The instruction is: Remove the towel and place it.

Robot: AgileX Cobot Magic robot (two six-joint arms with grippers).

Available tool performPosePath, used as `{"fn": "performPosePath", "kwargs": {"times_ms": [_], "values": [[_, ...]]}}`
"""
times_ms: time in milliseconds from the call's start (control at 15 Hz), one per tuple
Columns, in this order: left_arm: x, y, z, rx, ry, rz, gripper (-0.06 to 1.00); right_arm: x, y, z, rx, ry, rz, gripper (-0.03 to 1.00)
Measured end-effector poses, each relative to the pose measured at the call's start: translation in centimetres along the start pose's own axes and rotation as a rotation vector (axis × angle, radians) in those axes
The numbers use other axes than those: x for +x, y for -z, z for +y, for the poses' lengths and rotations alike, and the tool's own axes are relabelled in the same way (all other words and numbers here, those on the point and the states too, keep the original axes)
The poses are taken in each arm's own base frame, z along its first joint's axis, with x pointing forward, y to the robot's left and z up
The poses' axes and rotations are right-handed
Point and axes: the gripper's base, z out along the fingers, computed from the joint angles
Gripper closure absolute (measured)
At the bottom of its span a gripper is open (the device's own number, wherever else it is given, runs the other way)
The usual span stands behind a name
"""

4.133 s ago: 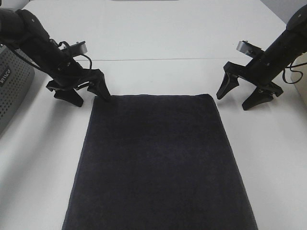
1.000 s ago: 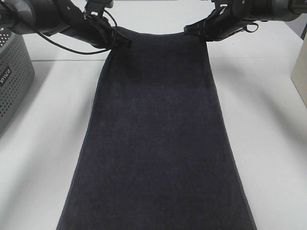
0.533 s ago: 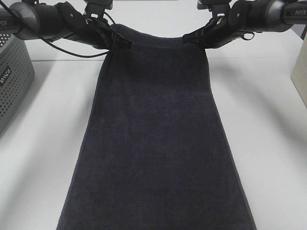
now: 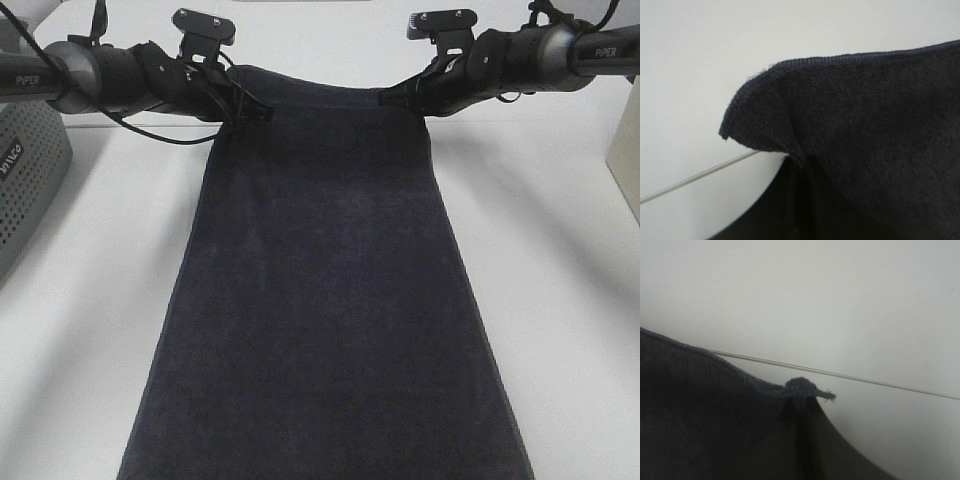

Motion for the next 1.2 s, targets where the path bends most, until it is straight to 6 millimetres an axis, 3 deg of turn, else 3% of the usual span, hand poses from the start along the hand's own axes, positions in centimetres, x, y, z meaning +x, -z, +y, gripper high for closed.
{"fn": "performPosePath", "kwargs": {"times_ms": [133,400,867,1067,1200], "values": [[1.0,-0.6,0.0,-0.007,0.000,0.009,0.93,1.1,-0.7,0.0,-0.001,0.000,0.024,0.95],[1.5,-0.9,0.0,-0.017,-0.007,0.006,0.93,1.1,-0.8,0.0,0.002,0.000,0.005,0.95],[3.6,-2.1,0.1,-0.043,-0.007,0.009,0.93,2.8,-2.1,0.0,0.008,0.000,-0.004,0.92],[4.2,-2.4,0.1,-0.046,-0.021,0.013,0.92,2.7,-2.1,0.0,0.010,0.000,-0.014,0.86],[4.6,-2.7,0.2,-0.060,-0.042,0.000,0.88,2.7,-2.1,0.0,0.010,0.000,-0.016,0.75]]}}
